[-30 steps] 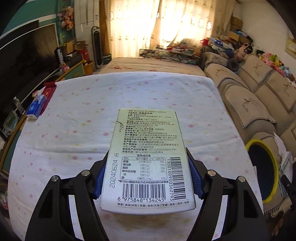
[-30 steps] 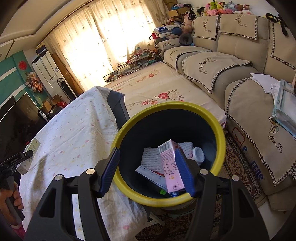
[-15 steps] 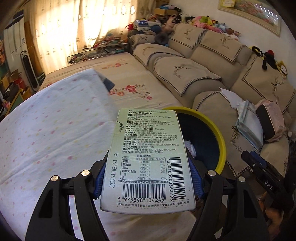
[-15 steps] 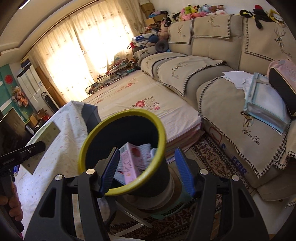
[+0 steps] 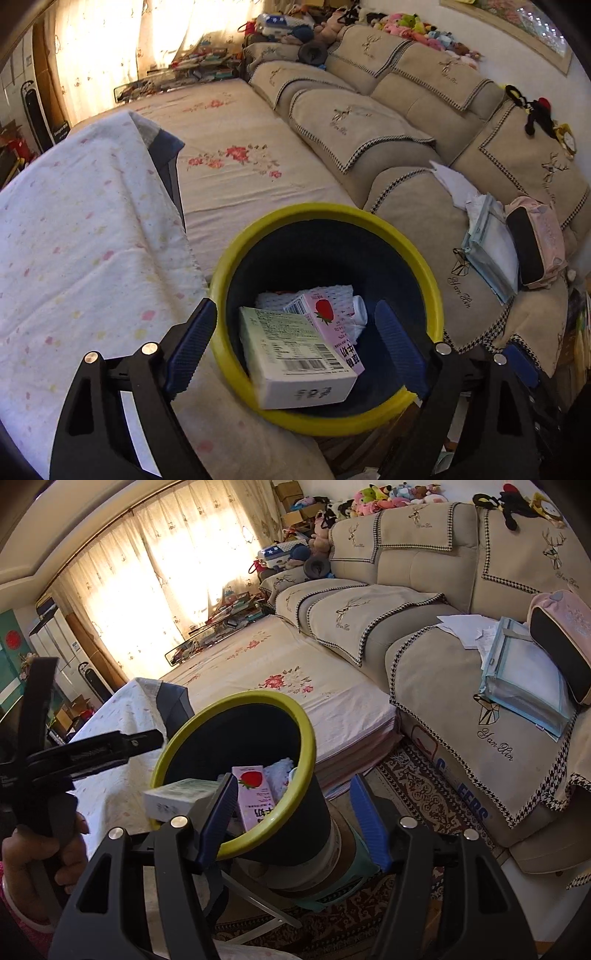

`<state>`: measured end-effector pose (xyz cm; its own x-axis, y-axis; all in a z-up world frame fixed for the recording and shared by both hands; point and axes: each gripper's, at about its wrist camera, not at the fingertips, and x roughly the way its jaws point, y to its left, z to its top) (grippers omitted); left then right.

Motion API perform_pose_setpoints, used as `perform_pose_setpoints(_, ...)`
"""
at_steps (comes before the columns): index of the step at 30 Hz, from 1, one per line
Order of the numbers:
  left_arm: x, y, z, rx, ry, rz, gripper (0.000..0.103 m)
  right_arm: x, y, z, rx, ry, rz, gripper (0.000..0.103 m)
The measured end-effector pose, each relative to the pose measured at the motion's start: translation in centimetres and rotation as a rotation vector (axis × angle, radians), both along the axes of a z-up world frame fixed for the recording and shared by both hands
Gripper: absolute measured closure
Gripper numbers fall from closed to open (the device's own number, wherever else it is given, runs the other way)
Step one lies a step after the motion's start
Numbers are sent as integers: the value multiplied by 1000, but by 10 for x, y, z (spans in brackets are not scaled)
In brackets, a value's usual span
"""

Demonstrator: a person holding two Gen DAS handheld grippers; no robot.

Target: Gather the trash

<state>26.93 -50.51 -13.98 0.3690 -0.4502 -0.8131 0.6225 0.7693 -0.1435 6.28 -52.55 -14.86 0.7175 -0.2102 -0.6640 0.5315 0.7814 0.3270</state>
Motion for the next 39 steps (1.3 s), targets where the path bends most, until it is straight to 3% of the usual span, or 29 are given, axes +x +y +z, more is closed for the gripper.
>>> perform_pose_setpoints(7, -46, 96, 55, -45, -213, 48, 5, 12, 43, 10, -49, 15, 107, 39)
perform_pose_setpoints(12, -84, 196, 79, -89, -272, 124, 5, 14, 91, 30, -120, 3, 201, 34)
perform_pose_setpoints(17, -123, 288, 99, -50, -380, 251, 5, 10, 138, 59, -212, -52, 286, 21)
perform_pose_setpoints(21, -152, 351, 119, -63, -425, 340, 5, 0, 167, 84, -275, -103, 326, 13)
perform_pose_setpoints(29, -222, 428, 148, -132, -504, 448, 5, -32, 200, 120, -370, -152, 353, 7)
perform_pose_setpoints(39, -272, 452, 150, -149, -519, 491, 5, -51, 212, 128, -381, -176, 365, 7)
